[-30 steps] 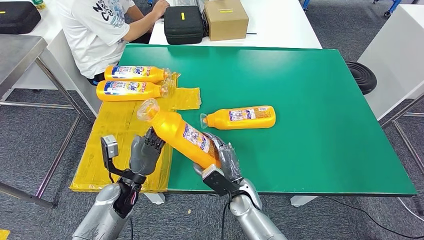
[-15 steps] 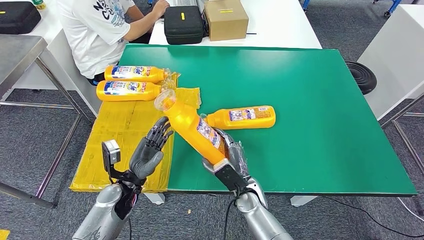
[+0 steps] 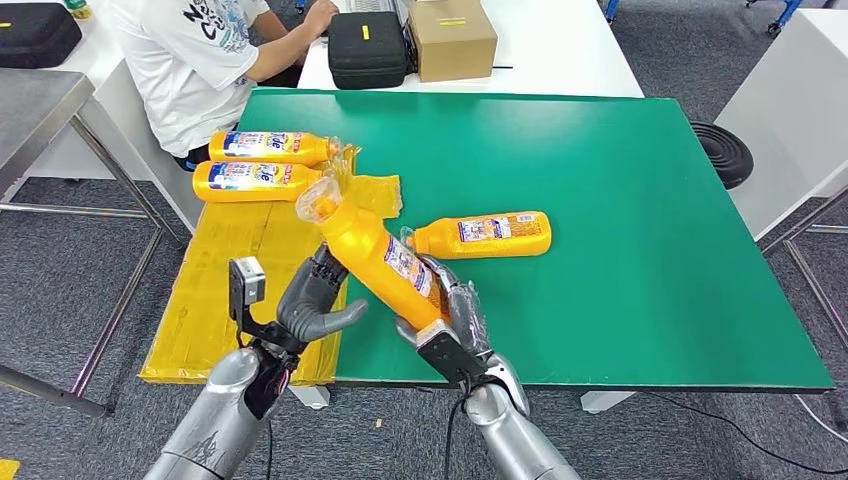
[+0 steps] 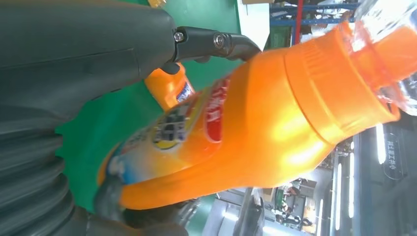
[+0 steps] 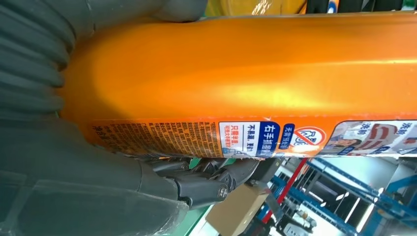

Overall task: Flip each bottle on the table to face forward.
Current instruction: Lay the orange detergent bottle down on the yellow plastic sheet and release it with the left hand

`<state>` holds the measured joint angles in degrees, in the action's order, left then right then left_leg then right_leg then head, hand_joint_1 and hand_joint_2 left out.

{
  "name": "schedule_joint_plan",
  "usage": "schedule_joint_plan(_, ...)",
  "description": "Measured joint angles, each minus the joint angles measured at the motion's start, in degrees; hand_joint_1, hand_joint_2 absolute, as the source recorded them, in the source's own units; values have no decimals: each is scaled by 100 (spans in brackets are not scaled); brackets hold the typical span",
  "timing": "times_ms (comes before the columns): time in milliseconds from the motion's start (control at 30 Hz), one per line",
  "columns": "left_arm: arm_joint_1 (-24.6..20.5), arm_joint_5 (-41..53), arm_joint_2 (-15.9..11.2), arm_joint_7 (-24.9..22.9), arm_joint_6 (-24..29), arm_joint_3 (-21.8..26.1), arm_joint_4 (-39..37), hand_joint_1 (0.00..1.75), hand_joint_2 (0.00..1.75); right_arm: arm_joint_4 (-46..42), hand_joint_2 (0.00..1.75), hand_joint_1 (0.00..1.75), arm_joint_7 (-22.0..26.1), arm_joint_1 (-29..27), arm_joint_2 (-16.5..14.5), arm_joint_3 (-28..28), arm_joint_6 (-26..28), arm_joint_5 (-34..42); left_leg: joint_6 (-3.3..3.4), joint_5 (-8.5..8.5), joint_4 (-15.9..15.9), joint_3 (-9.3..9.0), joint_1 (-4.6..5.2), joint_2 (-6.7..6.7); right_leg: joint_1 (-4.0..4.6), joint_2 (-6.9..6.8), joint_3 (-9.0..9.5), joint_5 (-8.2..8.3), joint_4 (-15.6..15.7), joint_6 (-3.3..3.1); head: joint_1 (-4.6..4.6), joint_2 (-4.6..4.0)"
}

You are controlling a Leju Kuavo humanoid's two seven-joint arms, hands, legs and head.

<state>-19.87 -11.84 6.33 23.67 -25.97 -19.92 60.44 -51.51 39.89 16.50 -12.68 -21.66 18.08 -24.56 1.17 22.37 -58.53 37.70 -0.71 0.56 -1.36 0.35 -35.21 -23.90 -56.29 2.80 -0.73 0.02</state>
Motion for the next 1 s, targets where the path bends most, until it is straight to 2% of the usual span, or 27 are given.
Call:
schedule_joint_plan(433, -421, -347, 223, -196, -378, -101, -289, 0, 175, 224, 175, 175, 15, 74, -79, -67, -163, -157, 0, 0, 0, 1, 0, 0, 0, 0, -1, 0, 0, 0, -2, 0)
schedule_joint_plan(767, -490, -632, 237, -297, -605, -149, -357, 0, 175, 449, 175, 175, 15, 145, -93, -79, -216, -219, 0, 0, 0, 0, 0, 0, 0, 0, -1, 0, 0, 0, -1, 0)
schedule_joint_plan(1000, -562, -530, 237, -334, -503, -233, -440, 0, 175, 519, 175, 175, 15, 155, -91, -65, -217, -225, 0, 0, 0, 0, 0, 0, 0, 0, -1, 0, 0, 0, -1, 0)
